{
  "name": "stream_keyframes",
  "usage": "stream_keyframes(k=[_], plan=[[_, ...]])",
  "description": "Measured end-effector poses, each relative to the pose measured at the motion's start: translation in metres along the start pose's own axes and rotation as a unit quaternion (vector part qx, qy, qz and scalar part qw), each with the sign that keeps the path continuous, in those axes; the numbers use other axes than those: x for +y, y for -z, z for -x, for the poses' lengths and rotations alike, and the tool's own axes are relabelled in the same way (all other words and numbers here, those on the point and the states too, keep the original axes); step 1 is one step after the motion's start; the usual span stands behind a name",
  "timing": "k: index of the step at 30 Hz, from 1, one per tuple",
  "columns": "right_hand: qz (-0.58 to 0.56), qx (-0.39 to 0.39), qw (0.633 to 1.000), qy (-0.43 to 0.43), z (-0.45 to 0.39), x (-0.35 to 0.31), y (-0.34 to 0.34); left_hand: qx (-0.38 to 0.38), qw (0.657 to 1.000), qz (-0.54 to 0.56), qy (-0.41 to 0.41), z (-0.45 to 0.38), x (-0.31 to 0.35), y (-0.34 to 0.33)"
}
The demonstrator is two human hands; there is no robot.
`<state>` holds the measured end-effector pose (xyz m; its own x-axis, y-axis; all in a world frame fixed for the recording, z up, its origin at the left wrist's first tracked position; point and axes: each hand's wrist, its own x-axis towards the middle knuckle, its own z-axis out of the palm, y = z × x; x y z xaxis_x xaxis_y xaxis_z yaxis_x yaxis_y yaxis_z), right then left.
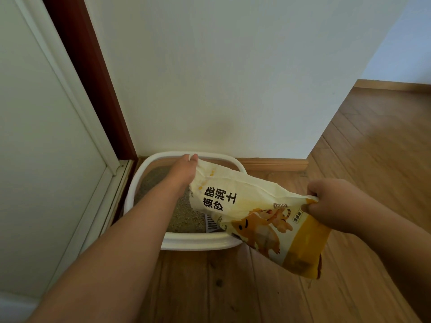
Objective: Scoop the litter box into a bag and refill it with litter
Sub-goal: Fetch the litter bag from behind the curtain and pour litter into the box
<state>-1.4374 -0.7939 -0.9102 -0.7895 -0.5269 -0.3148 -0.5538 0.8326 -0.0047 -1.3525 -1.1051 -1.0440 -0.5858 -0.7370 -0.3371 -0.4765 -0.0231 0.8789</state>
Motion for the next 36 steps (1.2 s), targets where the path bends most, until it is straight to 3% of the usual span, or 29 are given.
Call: stream_keyframes(k=[8, 13, 21, 36], plan=[[-0.001, -0.007, 1.0, -0.002, -0.001, 0.003, -0.001, 0.047, 0.998, -0.001, -0.032, 0.002, 0.005, 0.0], [0.003, -0.013, 1.0, -0.001, -0.004, 0.004, -0.004, 0.06, 0.998, -0.001, -0.001, 0.002, 0.008, 0.001], [0.027, -0.033, 0.999, -0.016, -0.008, 0.012, -0.009, 0.003, 0.999, 0.041, 0.006, 0.005, 0.02, 0.012], [0.071, -0.216, 0.971, -0.07, -0.018, 0.012, -0.043, -0.058, 0.99, -0.04, -0.126, 0.043, 0.063, -0.024]])
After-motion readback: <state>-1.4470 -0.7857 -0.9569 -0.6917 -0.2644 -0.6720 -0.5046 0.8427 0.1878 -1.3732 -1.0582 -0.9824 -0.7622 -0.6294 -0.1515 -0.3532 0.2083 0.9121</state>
